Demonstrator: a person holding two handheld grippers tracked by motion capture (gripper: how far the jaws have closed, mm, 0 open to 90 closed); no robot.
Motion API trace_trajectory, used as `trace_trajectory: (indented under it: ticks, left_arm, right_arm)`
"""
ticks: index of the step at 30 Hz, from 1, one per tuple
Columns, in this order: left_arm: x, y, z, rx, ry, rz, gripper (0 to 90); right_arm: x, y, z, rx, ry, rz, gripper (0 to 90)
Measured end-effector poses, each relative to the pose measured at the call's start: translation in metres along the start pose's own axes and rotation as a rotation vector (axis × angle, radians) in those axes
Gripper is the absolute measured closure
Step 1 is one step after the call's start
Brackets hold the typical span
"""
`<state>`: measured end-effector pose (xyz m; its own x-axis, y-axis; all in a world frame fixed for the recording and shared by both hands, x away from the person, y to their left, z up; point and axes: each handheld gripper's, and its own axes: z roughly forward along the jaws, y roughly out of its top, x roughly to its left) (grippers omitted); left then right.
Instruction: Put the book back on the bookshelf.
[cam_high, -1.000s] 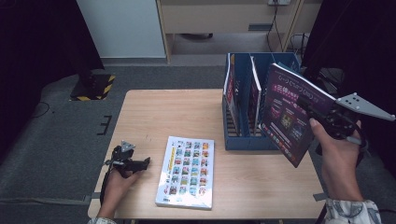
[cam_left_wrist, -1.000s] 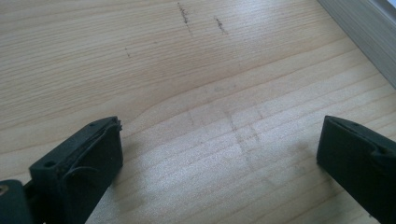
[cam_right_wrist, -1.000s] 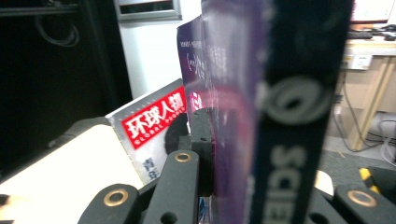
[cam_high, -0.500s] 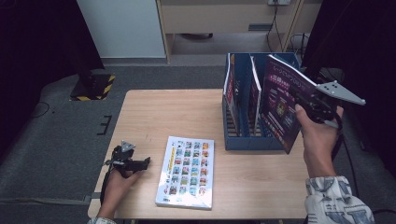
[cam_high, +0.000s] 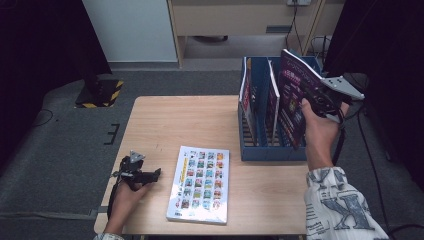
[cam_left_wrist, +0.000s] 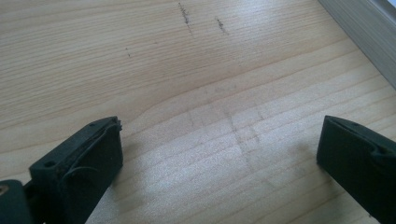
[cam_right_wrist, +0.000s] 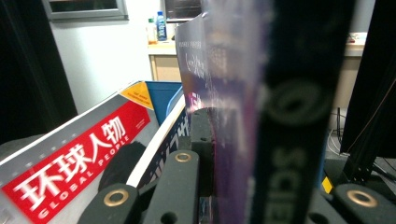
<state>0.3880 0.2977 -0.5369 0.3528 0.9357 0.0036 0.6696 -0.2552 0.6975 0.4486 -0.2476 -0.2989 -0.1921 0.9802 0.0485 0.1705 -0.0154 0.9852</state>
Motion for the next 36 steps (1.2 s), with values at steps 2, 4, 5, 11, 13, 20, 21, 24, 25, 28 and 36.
trace_trajectory:
  ticks: [2,4,5,11,13,20,21,24,25,28,36]
  left_arm:
    - [0.000,0.000,0.000,0.000,0.000,0.000,0.0]
    - [0.000,0.000,0.000,0.000,0.000,0.000,0.0]
    - [0.000,0.000,0.000,0.000,0.000,0.000,0.0]
    - [0.000,0.000,0.000,-0.003,0.000,-0.004,0.0]
    - [0.000,0.000,0.000,-0.004,0.001,-0.005,0.0]
    - [0.000,0.000,0.000,-0.001,0.002,-0.003,0.0]
    - [0.000,0.000,0.000,-0.001,0.002,-0.003,0.0]
    - [0.000,0.000,0.000,-0.001,0.003,-0.003,0.0]
    - [0.000,0.000,0.000,-0.001,0.003,-0.003,0.0]
    - [0.000,0.000,0.000,-0.001,0.003,-0.003,0.0]
    - [0.000,0.000,0.000,-0.001,0.003,-0.003,0.0]
  right_arm:
    - [0.002,-0.002,0.009,0.002,-0.016,-0.015,83.9]
    - [0.004,-0.003,0.017,-0.003,-0.026,0.002,83.8]
    - [0.005,-0.003,0.020,-0.002,-0.026,0.002,83.8]
    - [0.010,-0.004,0.037,0.000,-0.037,-0.008,83.8]
    - [0.010,-0.005,0.042,-0.008,-0.050,-0.011,83.8]
    - [0.011,-0.013,0.055,-0.018,-0.057,0.005,83.8]
    - [0.011,-0.014,0.056,-0.017,-0.060,0.000,83.8]
    - [0.010,-0.017,0.058,-0.017,-0.064,0.008,83.8]
    - [0.009,-0.017,0.059,-0.014,-0.065,0.012,83.8]
    - [0.007,-0.019,0.060,-0.018,-0.070,0.014,83.8]
    - [0.005,-0.024,0.059,-0.020,-0.060,0.021,83.8]
